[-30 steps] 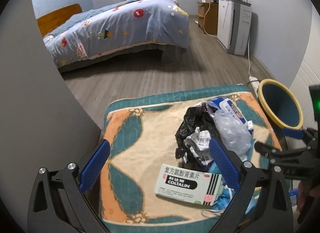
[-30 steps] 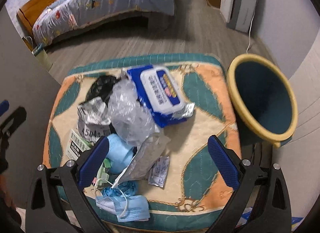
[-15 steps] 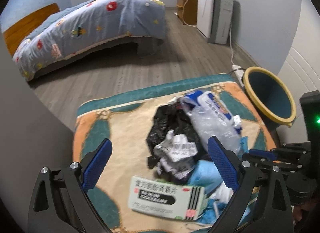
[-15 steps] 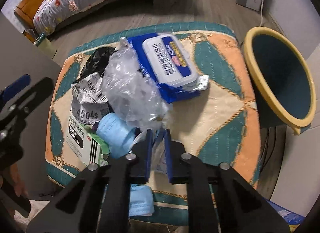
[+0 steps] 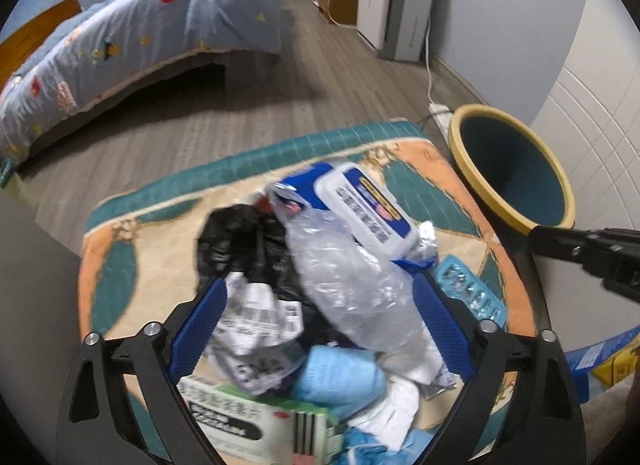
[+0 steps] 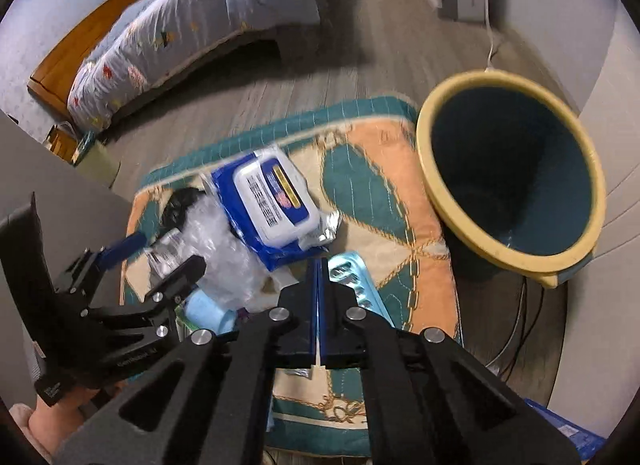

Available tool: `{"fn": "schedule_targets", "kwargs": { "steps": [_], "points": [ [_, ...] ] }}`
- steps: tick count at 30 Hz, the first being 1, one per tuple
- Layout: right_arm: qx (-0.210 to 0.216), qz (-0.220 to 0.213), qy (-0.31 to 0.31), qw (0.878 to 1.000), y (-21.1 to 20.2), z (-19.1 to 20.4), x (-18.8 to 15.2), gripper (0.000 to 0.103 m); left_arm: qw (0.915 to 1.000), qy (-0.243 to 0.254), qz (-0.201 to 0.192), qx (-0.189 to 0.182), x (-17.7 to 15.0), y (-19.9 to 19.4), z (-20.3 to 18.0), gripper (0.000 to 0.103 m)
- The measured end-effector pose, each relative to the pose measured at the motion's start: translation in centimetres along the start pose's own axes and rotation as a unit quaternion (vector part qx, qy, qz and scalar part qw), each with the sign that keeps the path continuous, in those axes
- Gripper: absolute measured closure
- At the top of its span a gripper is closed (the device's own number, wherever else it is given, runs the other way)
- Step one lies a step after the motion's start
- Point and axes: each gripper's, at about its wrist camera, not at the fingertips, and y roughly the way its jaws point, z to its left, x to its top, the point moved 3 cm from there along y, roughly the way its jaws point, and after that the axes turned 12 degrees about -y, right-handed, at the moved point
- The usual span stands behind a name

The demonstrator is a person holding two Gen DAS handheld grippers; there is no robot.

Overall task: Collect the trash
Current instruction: 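Grasp the blue blister pack with the right tool while the left tool grasps the clear plastic bag, then carry the blister pack over the bin and open the right tool to drop it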

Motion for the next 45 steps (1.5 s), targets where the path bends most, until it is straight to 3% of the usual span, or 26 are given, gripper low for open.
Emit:
{"fn": "schedule_targets", "kwargs": {
  "steps": [2,3,4,5,7,8,14,17,28,35,38,42,45],
  "points": [
    [-0.022,0.03,-0.014,0.999,1.5,-0.7,-0.2,0.101,0.9997,0.007,0.019,-0.012,-0.2,0.8,-0.7,0.034],
    [-0.031,0.04,-0.022,0.998,2.1,-0.8,-0.3,0.1,0.9995,0.011,0.025,-0.013,-0.2,1.2,-0.9,0.036],
    [-0.04,0.053,-0.03,0.997,2.9,-1.0,-0.6,0.094,0.9992,0.021,0.034,-0.01,-0.4,1.7,-1.3,0.041],
    [-0.044,0.062,-0.034,0.997,3.5,-1.2,-1.0,0.079,0.9987,0.028,0.041,-0.003,-0.6,2.2,-1.6,0.051],
    [-0.044,0.079,-0.039,0.995,4.7,-1.4,-1.6,0.057,0.9979,0.041,0.049,0.01,-0.9,2.6,-1.6,0.061],
    [-0.044,0.087,-0.047,0.994,5.3,-1.2,-1.9,0.052,0.9978,0.042,0.048,0.014,-0.9,2.6,-1.4,0.065],
    [-0.041,0.131,-0.086,0.987,8.3,0.1,-3.0,0.03,0.9989,0.028,0.033,0.02,-0.6,1.4,-0.3,0.068],
    [-0.066,0.145,-0.121,0.98,9.5,0.9,-3.4,0.029,0.9988,0.03,0.034,0.019,-0.6,1.2,-0.2,0.068],
    [-0.094,0.161,-0.152,0.971,12.1,2.0,-3.5,0.032,0.9994,0.022,0.025,0.002,-0.1,0.1,0.1,0.068],
    [-0.045,0.115,-0.042,0.991,7.6,0.0,-1.6,0.032,0.9995,0.023,-0.017,-0.016,1.2,-2.7,-0.5,0.068],
    [-0.038,0.074,-0.014,0.996,4.8,-1.8,-0.3,0.032,0.9986,0.03,-0.038,-0.021,1.9,-3.8,-1.2,0.068],
    [-0.049,0.001,-0.013,0.999,-0.7,-3.7,2.1,0.032,0.9975,0.021,-0.055,-0.039,2.7,-4.7,-1.9,0.068],
    [-0.085,-0.035,-0.028,0.995,-3.4,-6.3,3.9,0.032,0.9963,0.03,-0.065,-0.047,3.2,-4.9,-3.4,0.068]
  ]
}}
